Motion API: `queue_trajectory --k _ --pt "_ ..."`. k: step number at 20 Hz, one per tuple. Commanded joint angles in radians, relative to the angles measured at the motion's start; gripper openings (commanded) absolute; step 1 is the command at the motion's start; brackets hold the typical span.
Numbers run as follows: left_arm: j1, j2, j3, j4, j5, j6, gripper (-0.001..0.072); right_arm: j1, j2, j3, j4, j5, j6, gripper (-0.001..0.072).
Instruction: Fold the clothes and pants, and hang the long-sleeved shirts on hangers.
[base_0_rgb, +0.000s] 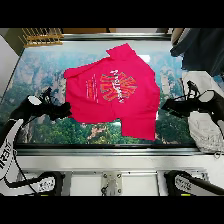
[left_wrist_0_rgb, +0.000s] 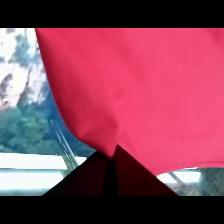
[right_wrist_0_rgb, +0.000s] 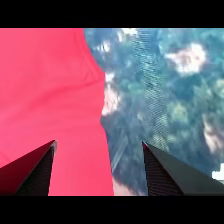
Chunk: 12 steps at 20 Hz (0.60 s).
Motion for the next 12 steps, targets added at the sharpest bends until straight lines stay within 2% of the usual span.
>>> queue_trajectory --k 1,4,12 --pt "-0.001 -0.003 0.016 0.000 -0.027 0.014 0.0009 0.021 -0.157 -0.007 0.135 -0.160 -0.100 0.0594" --pt "-0.001 -0.003 0.016 0.000 -0.030 0.014 0.0009 0.047 -0.238 -0.007 0.186 -0.176 -0.181 0.0594" --pt "-0.001 -0.002 0.016 -0.002 -0.032 0.013 0.0009 0.142 -0.268 -0.005 0.186 -0.192 -0.217 0.0580"
